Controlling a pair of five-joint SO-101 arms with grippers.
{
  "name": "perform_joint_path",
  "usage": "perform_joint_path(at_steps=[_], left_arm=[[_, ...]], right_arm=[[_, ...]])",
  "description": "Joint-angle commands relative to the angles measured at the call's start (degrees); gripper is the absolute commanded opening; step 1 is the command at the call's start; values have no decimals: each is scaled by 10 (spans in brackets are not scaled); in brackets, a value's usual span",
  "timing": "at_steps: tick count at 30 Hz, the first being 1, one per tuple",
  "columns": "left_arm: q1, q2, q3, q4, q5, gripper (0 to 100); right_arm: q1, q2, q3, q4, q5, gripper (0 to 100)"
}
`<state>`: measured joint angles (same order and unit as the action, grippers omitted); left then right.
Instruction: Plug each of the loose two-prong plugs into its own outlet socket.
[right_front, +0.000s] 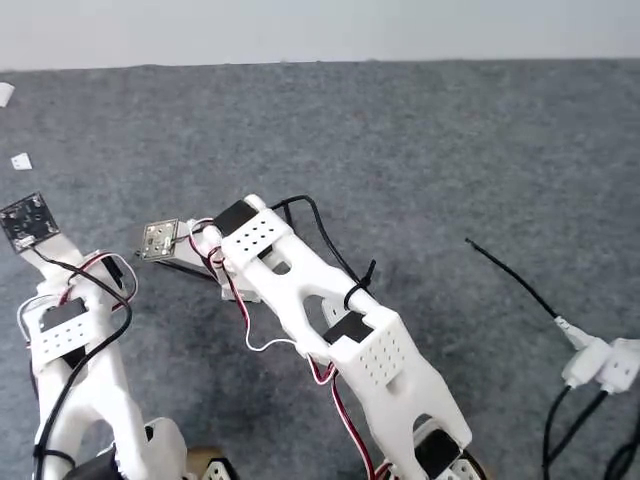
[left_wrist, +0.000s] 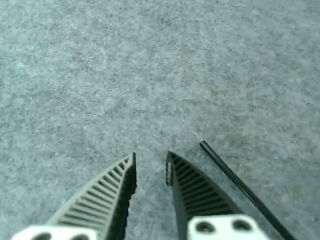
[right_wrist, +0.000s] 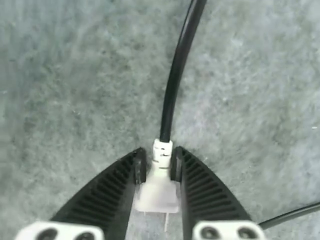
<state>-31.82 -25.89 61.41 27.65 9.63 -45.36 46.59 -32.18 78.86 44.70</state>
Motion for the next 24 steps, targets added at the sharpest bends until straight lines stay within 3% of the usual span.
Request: perform_joint_path(at_steps=[1, 24], left_arm=[[5, 0, -24, 0, 4, 97], [5, 0, -26, 0, 4, 97]], right_arm=[[17, -18, -13, 13, 9, 72], [0, 3, -24, -22, 3, 72]])
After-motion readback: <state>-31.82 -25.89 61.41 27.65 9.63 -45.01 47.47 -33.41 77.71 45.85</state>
